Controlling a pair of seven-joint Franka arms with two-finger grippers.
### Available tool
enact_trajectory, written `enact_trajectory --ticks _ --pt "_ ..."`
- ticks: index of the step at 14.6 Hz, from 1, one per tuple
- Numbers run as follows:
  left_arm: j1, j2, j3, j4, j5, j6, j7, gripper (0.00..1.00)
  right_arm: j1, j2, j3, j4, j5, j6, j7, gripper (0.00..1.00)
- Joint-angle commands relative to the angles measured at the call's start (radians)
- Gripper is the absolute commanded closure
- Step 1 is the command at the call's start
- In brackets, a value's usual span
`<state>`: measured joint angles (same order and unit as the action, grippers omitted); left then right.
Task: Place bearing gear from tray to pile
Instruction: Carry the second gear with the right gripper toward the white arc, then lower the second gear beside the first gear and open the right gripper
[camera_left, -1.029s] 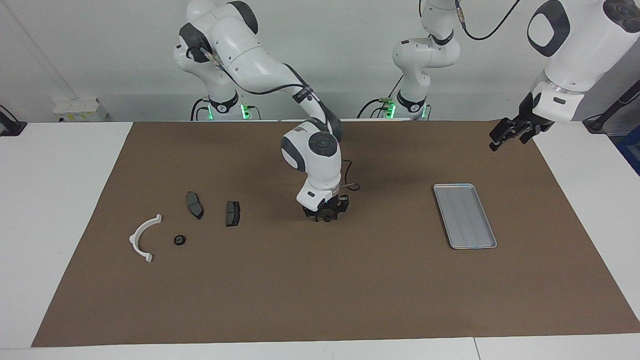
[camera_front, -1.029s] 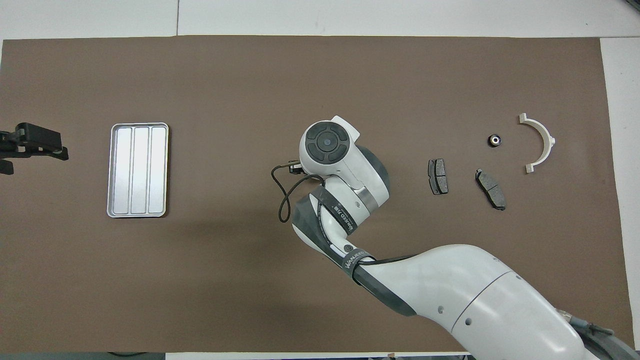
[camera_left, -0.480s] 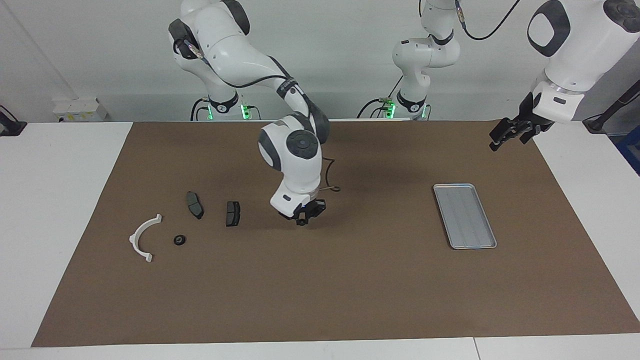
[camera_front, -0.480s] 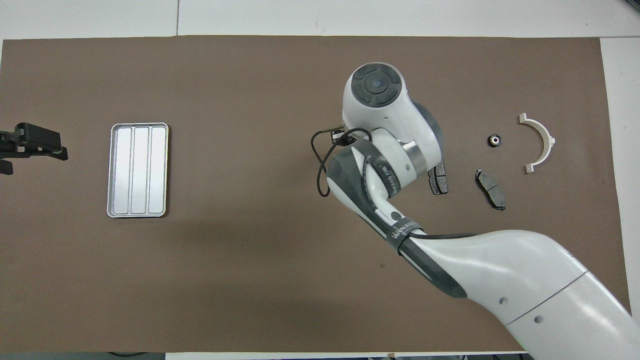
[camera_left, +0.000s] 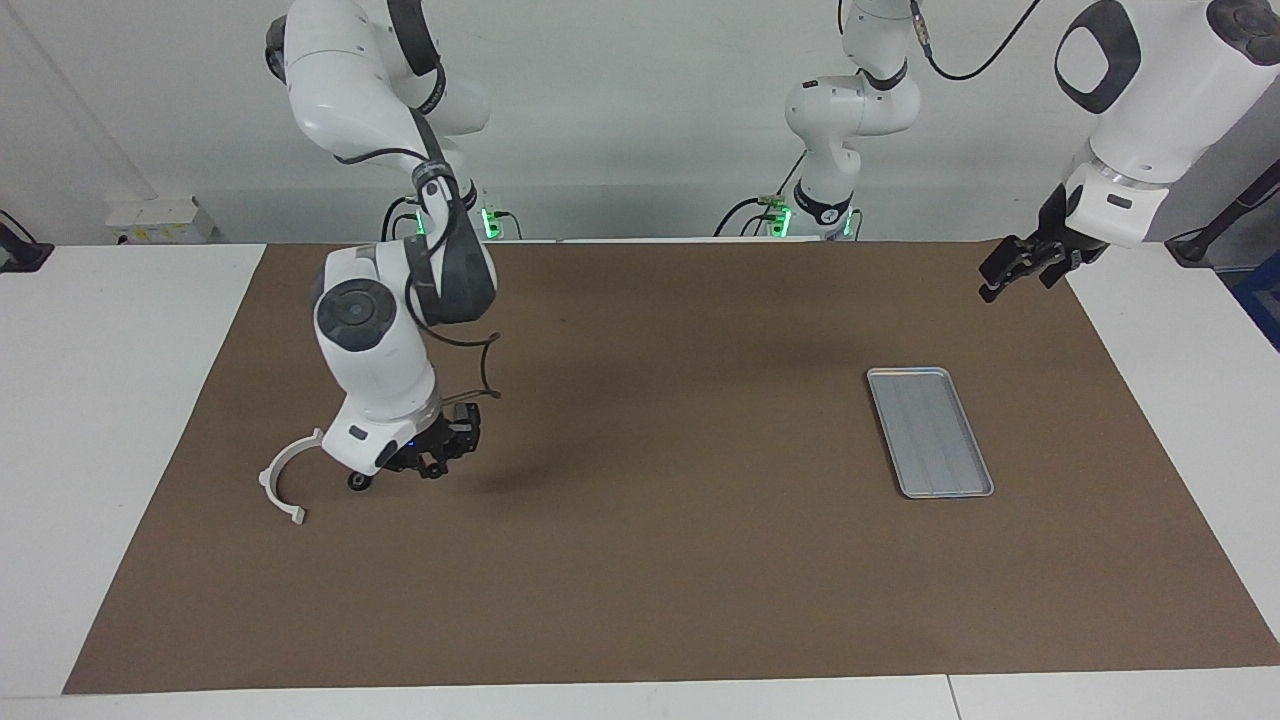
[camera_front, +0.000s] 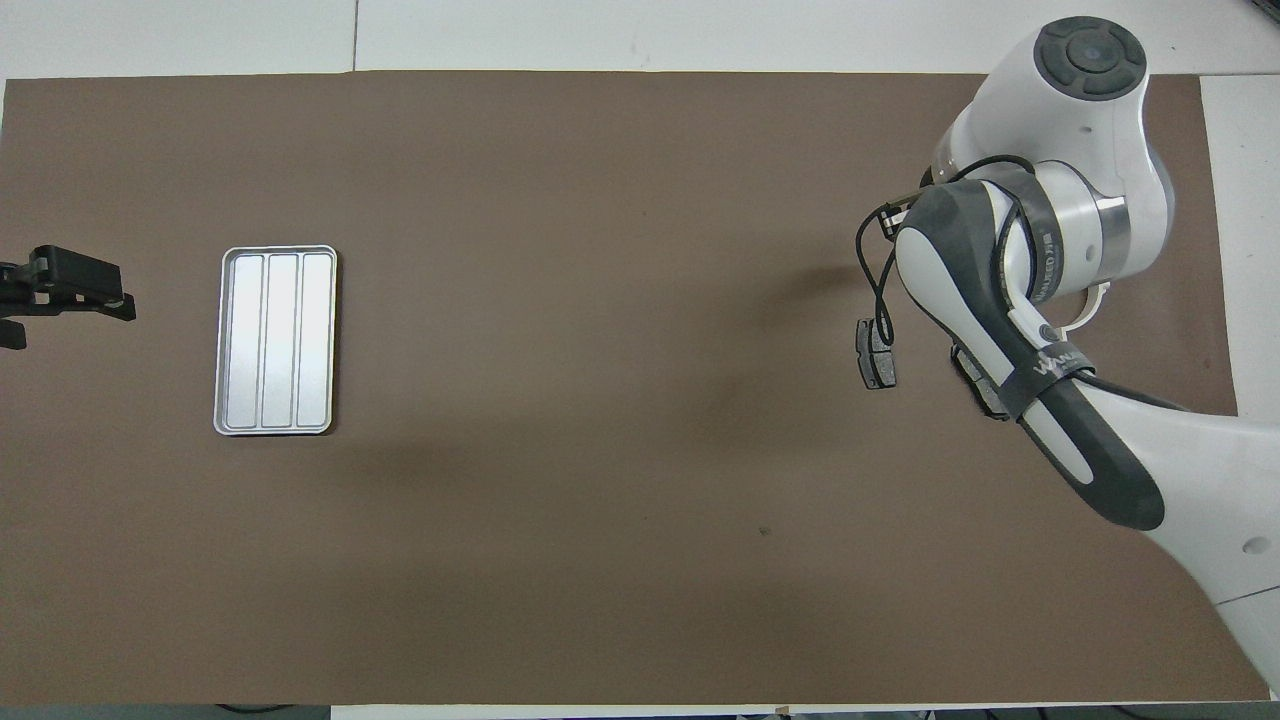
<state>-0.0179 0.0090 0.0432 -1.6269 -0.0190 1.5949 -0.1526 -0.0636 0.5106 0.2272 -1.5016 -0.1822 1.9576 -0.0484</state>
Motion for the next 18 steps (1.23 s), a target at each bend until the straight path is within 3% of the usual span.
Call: enact_trajectory --ticks 1,3,10,17,18 --pt "0.004 -0.023 -0.003 -0.016 0.005 -0.012 0.005 0.00 -0.056 -0.086 0.018 -0.217 0.009 0.162 -0.062 1.00" --pt "0.004 -0.023 -0.002 -0.016 0.005 -0.012 0.005 0.00 -0.074 -0.098 0.017 -0.287 0.009 0.216 -0.086 1.00" --pt "0.004 -0.023 -0.003 -0.016 0.005 -0.012 0.005 0.00 -0.108 -0.101 0.017 -0.359 0.009 0.288 -0.122 1.00" --pt "0.004 -0.023 -0.003 -0.016 0.005 -0.012 0.005 0.00 -0.108 -0.095 0.017 -0.370 0.009 0.310 -0.116 0.99" --pt "0.004 -0.023 -0.003 -0.016 0.005 -0.012 0.005 0.00 -0.108 -0.095 0.017 -0.370 0.009 0.311 -0.111 0.75"
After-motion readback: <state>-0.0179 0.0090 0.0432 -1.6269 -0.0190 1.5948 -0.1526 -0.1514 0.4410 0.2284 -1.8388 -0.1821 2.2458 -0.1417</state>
